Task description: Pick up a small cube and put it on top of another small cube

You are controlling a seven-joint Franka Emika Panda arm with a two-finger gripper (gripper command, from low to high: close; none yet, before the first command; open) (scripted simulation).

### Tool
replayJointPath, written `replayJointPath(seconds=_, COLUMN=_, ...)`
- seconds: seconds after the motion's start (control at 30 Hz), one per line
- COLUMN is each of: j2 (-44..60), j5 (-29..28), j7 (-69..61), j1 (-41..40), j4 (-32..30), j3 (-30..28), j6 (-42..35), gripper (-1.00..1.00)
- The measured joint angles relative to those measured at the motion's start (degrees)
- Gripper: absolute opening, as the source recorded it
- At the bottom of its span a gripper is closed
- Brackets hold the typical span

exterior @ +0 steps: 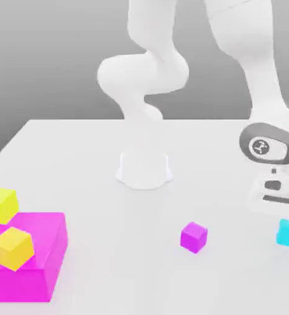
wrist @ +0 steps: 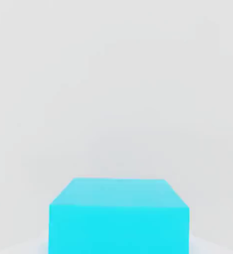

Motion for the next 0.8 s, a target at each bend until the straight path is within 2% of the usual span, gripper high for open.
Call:
replayJointPath(seconds=0.4, j2=-8.7, j5=9.4, j7=18.8, j1=-15.7, j4=3.3, j3=-17.1, j6=-10.2, gripper=-1.00)
replayJointPath(seconds=0.67, j2=-13.7, j5=15.1, j7=33.8, j1=-34.8, j4=6.4, j3=-27.4, j6=-17.6, gripper=-1.00)
replayJointPath(seconds=0.77, j2=-9.9, j5=17.8, j7=39.9, j1=-39.0, j4=7.7, j3=-29.6, j6=-15.0, gripper=-1.00)
replayJointPath(seconds=0.8, j2=-8.6, j5=18.1, j7=40.6, j1=-39.1, j4=7.5, j3=-29.7, j6=-13.6, gripper=1.00)
